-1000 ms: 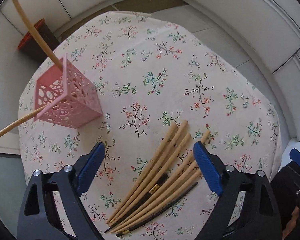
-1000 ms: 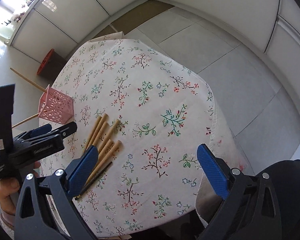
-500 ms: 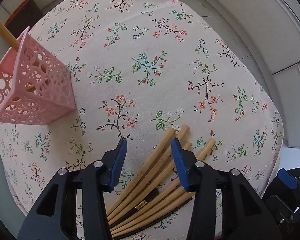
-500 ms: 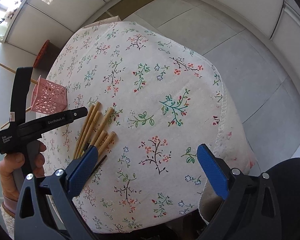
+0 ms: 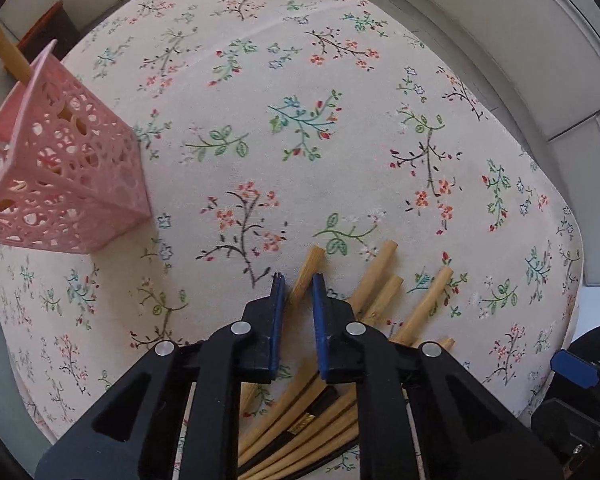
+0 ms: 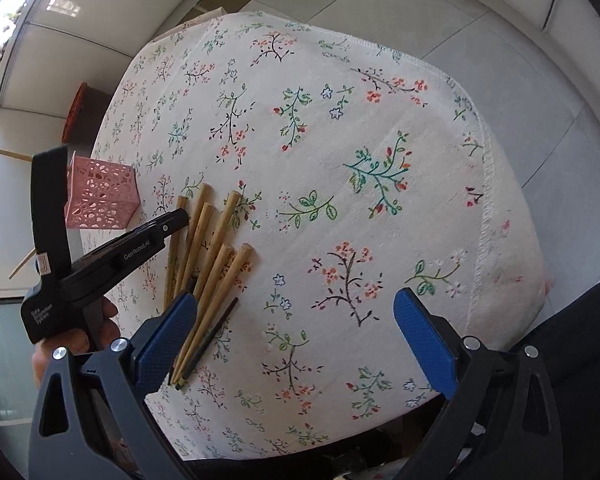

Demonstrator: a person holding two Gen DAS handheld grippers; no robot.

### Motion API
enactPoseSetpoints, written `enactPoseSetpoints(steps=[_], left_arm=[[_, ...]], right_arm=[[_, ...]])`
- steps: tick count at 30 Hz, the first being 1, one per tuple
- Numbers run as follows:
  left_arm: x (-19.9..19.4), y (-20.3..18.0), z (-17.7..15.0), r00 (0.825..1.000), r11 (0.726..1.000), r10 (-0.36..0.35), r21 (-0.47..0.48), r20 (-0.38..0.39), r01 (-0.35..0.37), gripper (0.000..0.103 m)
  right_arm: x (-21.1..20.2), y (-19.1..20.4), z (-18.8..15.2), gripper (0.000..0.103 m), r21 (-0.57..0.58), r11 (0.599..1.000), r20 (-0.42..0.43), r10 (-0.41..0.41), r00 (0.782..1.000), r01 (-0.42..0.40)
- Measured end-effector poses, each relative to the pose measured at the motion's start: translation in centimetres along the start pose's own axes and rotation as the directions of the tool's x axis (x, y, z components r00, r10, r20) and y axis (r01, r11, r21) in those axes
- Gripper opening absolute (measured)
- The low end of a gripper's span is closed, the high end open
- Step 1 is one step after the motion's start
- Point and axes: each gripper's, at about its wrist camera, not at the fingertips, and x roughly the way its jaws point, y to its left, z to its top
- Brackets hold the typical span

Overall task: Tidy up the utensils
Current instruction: 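Grasp a chopstick with the left tool while the right tool grasps another chopstick, then lift both held chopsticks upright and carry them over the pink cup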

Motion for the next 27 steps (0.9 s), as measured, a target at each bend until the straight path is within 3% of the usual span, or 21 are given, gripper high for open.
enactPoseSetpoints(steps=[5,12,22,27], left_arm=[[-3.7,1.6,-1.7,0.996,1.000,0.006,-0.021,0.091,-0.004,0.009],[-11.1,3.5,-5.3,0.973,0.998,-0.008,-0.052,0.232,0.021,0.008],[-17.7,4.7,-9.2,0.918,0.998,-0.009,-0.054,0.396,0.033,0.007],[-19.7,4.9,-10.1,0.897,0.998,-0.010,-0.056,0.442,0.039,0.007]], right_arm=[[1.9,2.3,0.3,0.079,0.000,1.000,-0.025,-0.012,1.000,0.012],[4.6,5.1,1.0,0.036,-0.016,0.997,-0.025,-0.074,0.997,0.073],[7.0,7.1,1.1,0.015,-0.019,0.984,0.011,-0.178,0.984,0.178],[6.7,6.5,1.2,0.010,0.003,0.992,0.017,-0.129,0.991,0.129]])
